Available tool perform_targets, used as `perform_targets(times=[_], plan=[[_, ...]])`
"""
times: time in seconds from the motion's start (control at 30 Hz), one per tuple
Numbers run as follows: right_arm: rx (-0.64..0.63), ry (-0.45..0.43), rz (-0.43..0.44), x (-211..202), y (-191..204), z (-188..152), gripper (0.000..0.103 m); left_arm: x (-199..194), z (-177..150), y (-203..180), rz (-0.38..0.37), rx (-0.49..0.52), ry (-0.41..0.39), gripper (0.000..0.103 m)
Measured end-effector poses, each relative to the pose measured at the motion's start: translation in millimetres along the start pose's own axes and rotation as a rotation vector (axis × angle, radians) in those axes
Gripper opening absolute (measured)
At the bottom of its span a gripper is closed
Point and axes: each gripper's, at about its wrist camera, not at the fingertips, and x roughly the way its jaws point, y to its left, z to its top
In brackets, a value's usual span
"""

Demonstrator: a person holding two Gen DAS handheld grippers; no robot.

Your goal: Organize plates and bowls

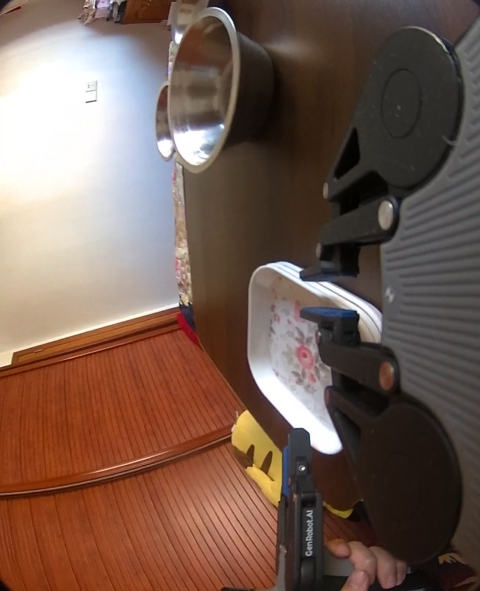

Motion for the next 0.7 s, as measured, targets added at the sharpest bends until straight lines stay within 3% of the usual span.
perform_targets(times=[0.07,0.2,0.3,0.37,0.5,0.7], plan=[[0.001,-0.014,-0.007,-3,-1,1,0.016,-1,2,-3,-0.001,0.005,-0.006,0.051],[-0.003,-0.044,-0.027,-11,-7,5,0.016,0,8,-12,0.0,0.026,-0.03,0.075],[-0.005,-0.065,-0.047,-17,-12,7,0.017,3,14,-19,-0.012,0.028,-0.047,0.087],[-0.01,-0.08,-0.064,-22,-17,9,0.019,6,18,-24,-0.022,0.032,-0.055,0.09],[-0.031,-0.121,-0.112,-32,-29,14,0.046,15,29,-40,-0.026,0.045,-0.073,0.096],[-0.063,-0.167,-0.184,-44,-55,23,0.05,28,45,-67,-0.02,0.086,-0.112,0.098]])
